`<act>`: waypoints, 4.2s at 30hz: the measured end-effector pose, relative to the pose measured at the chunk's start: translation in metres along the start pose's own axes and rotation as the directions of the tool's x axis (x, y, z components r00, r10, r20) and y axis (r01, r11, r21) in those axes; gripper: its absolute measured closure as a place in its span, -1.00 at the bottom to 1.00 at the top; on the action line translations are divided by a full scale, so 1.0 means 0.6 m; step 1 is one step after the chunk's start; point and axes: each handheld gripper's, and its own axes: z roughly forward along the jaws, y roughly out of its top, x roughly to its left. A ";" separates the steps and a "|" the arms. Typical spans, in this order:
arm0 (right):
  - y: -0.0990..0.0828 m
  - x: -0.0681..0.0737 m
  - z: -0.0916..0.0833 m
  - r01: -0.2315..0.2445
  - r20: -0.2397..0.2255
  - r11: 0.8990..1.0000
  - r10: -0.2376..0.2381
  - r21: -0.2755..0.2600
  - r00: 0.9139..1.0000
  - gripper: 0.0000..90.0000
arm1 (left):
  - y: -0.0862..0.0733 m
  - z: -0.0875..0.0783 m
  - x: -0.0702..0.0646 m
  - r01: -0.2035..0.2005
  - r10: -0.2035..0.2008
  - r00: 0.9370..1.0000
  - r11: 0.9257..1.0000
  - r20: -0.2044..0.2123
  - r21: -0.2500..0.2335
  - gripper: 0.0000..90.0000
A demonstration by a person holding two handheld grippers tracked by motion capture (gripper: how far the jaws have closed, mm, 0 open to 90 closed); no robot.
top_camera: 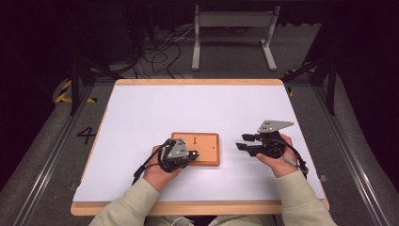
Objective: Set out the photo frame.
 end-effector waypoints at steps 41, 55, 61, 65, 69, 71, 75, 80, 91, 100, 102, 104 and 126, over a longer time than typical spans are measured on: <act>0.063 0.015 0.137 -0.172 -0.116 0.962 0.199 0.211 0.973 -0.50 | -0.016 -0.012 -0.057 -0.322 0.320 0.934 0.947 -0.161 0.018 0.87; 0.060 0.015 0.184 -0.200 -0.178 0.950 0.245 0.239 0.953 -0.58 | -0.017 -0.012 -0.055 -0.322 0.320 0.933 0.946 -0.162 0.015 0.87; 0.059 0.018 0.192 -0.192 -0.189 0.946 0.245 0.263 0.951 -0.50 | -0.017 -0.011 -0.052 -0.297 0.294 0.944 0.955 -0.148 0.005 0.87; 0.058 0.013 0.188 -0.192 -0.202 0.946 0.248 0.263 0.947 -0.44 | -0.015 -0.012 -0.049 -0.261 0.260 0.957 0.965 -0.132 0.005 0.86; 0.057 0.012 0.187 -0.195 -0.205 0.946 0.251 0.259 0.946 -0.42 | -0.016 -0.013 -0.047 -0.241 0.242 0.963 0.970 -0.119 0.020 0.84; 0.057 0.012 0.184 -0.182 -0.209 0.949 0.238 0.256 0.948 -0.39 | -0.019 -0.016 -0.044 -0.198 0.198 0.976 0.980 -0.091 0.009 0.69; 0.058 0.012 0.176 -0.166 -0.220 0.955 0.222 0.247 0.950 -0.31 | -0.022 -0.032 -0.034 -0.109 0.108 0.993 0.994 -0.054 -0.023 0.49; 0.061 0.016 0.169 -0.143 -0.217 0.961 0.195 0.236 0.956 -0.27 | -0.034 -0.062 -0.025 -0.039 0.038 0.999 0.997 -0.016 -0.060 0.28; 0.066 0.035 0.146 -0.056 -0.198 0.978 0.097 0.202 0.975 -0.15 | -0.063 -0.131 0.009 0.134 -0.140 0.990 0.981 -0.034 -0.141 0.12; 0.072 0.070 0.112 0.095 -0.160 0.981 -0.067 0.169 0.985 0.04 | -0.098 -0.163 0.033 0.205 -0.219 0.972 0.966 -0.079 -0.155 0.12; 0.071 0.078 0.105 0.134 -0.151 0.978 -0.109 0.162 0.983 0.07 | -0.104 -0.165 0.038 0.224 -0.238 0.968 0.962 -0.076 -0.155 0.12; 0.069 0.087 0.096 0.179 -0.143 0.972 -0.158 0.152 0.977 0.12 | -0.110 -0.165 0.044 0.248 -0.261 0.962 0.957 -0.075 -0.153 0.12; 0.048 0.147 0.048 0.383 -0.166 0.905 -0.355 0.184 0.920 0.37 | -0.139 -0.164 0.070 0.344 -0.358 0.930 0.929 -0.091 -0.136 0.06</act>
